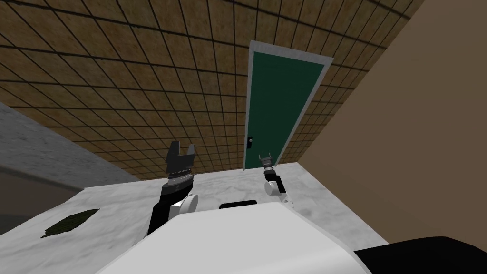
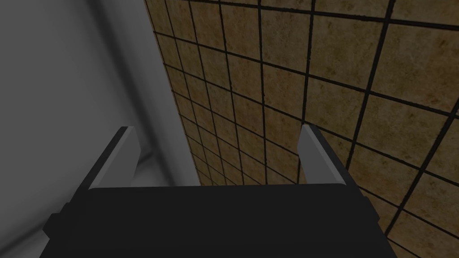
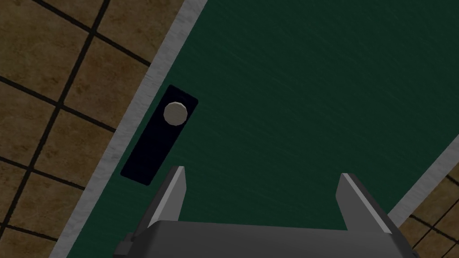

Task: Pull the door open

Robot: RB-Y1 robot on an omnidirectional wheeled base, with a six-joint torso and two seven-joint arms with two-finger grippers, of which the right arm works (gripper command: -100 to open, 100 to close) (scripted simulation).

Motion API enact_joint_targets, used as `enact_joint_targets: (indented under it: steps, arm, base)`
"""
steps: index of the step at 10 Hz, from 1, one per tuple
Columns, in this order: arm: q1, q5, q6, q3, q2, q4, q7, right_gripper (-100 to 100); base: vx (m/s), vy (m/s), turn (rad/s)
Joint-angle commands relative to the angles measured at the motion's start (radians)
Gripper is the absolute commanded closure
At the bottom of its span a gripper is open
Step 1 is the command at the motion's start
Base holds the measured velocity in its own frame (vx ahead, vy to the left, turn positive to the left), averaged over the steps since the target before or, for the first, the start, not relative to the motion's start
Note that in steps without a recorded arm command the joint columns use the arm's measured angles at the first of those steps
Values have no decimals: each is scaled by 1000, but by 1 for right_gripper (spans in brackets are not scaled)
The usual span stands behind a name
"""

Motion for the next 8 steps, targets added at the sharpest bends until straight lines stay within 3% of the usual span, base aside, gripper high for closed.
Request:
enact_joint_targets:
  steps: [1,8]
  arm:
    - [-13,-36,2,9,-13,26,-41,-100]
    - [-80,-171,6,45,-58,142,-187,-100]
  base:
    - [104,-11,93]
    - [99,-10,85]
